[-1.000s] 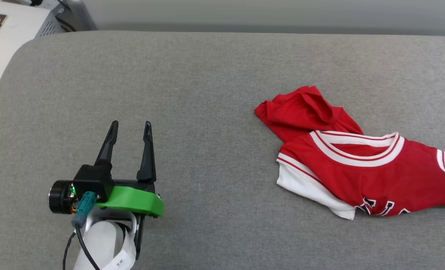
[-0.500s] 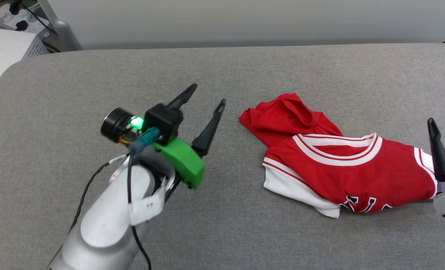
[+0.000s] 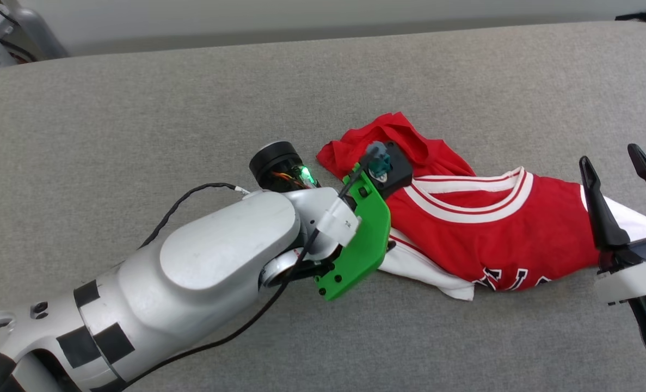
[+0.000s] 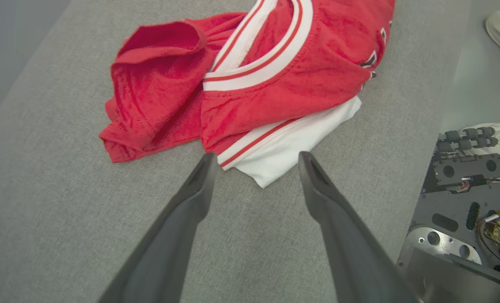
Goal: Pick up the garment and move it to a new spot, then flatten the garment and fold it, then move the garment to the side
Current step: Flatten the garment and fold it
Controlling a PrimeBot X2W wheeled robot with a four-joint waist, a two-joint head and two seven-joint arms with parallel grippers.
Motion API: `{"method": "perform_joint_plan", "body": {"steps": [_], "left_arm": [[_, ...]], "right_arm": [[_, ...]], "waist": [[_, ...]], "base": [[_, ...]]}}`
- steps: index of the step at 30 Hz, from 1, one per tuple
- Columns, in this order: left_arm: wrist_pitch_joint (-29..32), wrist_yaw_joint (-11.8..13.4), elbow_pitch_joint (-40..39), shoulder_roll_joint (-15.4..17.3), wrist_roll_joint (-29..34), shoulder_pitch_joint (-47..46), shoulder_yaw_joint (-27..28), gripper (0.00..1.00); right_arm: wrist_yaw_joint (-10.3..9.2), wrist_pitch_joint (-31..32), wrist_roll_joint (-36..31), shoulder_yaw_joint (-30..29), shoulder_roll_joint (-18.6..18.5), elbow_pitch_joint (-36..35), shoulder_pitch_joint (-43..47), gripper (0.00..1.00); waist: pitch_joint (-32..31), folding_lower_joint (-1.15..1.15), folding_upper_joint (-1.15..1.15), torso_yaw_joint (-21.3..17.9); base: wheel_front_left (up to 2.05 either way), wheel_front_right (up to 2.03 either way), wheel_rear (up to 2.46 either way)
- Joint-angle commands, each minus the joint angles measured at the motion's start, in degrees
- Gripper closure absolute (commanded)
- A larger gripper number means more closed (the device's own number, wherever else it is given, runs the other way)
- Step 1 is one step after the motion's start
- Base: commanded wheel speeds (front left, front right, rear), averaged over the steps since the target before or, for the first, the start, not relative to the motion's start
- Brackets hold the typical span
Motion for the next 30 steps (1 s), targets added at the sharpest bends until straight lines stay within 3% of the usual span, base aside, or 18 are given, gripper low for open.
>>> {"method": "perform_joint_plan", "body": {"steps": [1,7,19,20,21,25,30], "left_arm": [[1.6,-0.1,0.0,0.4,-1.1,-1.9,-1.7,0.0],[6.3,-0.1,0.3,0.7,-0.3,-3.5,-4.4,0.0],[13.5,-0.2,0.7,1.2,7.6,4.0,-4.4,0.0],[13.9,-0.2,0.4,1.2,8.0,4.6,-4.4,0.86],[13.9,-0.2,0.1,1.3,8.2,5.0,-4.4,1.0],[8.6,-0.2,-1.4,2.1,9.1,4.2,-4.4,1.0],[-4.0,-0.2,-2.2,5.2,5.7,0.8,-4.0,1.0]], "right_arm": [[-0.05,-0.2,-0.4,0.4,0.4,-0.2,-1.7,0.0],[-0.05,-0.9,-0.3,2.2,1.4,0.6,-5.8,0.0],[-0.05,-1.6,0.1,3.5,2.4,3.0,-10.5,0.0],[-0.05,-1.6,0.1,3.3,2.4,3.0,-10.5,0.0],[-0.05,-1.6,0.0,3.2,2.3,3.0,-10.4,0.0],[-0.05,-1.6,-0.3,1.7,2.2,3.3,-9.3,0.0],[-0.05,-1.6,-0.6,-0.1,2.0,3.5,-6.5,0.0]], "waist": [[2.8,0.0,0.0,-2.5],[8.1,0.0,0.0,-5.5],[13.7,0.0,0.0,-7.7],[13.7,0.0,0.0,-7.6],[13.5,0.0,0.0,-7.4],[11.4,0.0,0.0,-5.9],[7.2,0.0,0.0,-2.8]], "base": [[0.0,0.0,0.0],[0.0,0.0,0.0],[0.0,0.0,0.0],[0.0,0.0,0.0],[0.0,0.0,0.0],[0.0,0.0,0.0],[0.0,0.0,0.0]]}}
